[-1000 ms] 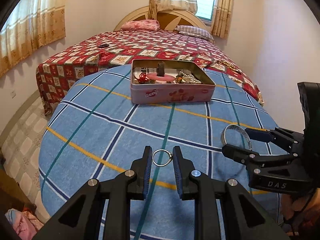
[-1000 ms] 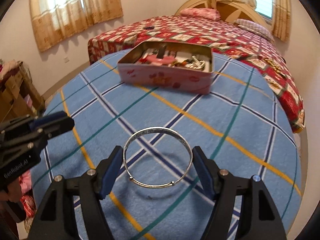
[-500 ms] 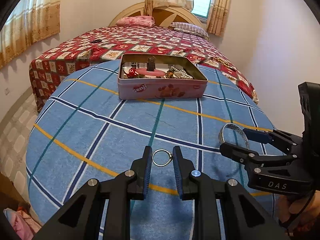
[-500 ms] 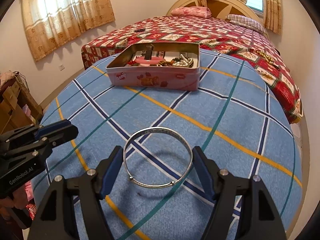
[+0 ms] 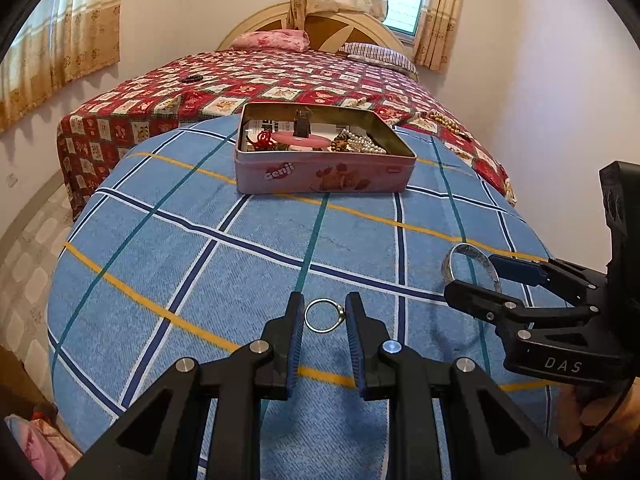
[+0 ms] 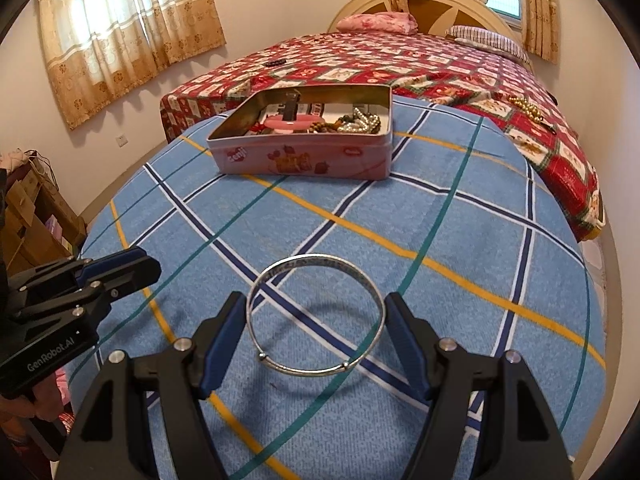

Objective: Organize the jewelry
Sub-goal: 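Carry the silver ring with the left tool while the right tool carries the silver bangle toward the tin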

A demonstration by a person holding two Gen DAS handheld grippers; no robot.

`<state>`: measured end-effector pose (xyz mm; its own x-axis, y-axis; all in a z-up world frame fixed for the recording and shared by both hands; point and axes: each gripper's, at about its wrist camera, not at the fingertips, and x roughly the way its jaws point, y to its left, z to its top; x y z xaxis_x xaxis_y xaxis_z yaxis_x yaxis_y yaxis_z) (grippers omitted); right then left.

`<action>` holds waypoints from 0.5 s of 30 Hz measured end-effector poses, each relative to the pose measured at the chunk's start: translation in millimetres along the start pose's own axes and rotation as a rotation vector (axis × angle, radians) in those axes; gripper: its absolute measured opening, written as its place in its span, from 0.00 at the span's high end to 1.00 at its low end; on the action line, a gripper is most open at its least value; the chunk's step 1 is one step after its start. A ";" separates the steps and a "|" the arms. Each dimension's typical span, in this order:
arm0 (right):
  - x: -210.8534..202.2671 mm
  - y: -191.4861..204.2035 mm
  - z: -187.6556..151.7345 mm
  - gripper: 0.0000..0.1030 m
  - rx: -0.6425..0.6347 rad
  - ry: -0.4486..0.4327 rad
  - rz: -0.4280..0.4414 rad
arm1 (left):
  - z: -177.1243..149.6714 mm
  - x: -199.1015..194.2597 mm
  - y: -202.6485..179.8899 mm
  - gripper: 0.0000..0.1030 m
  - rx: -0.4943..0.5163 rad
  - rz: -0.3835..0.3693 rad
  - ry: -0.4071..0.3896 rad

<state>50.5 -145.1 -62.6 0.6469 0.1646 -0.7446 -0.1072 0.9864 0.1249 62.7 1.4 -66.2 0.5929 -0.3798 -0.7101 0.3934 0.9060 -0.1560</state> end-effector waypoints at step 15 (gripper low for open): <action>-5.5 -1.0 -1.0 0.29 0.006 -0.010 0.008 | -4.3 2.9 0.9 0.80 -0.001 -0.008 0.008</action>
<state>46.4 -147.1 -59.2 0.6532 0.1728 -0.7372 -0.1081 0.9849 0.1351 61.8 1.9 -71.3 0.5838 -0.3859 -0.7143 0.3975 0.9030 -0.1629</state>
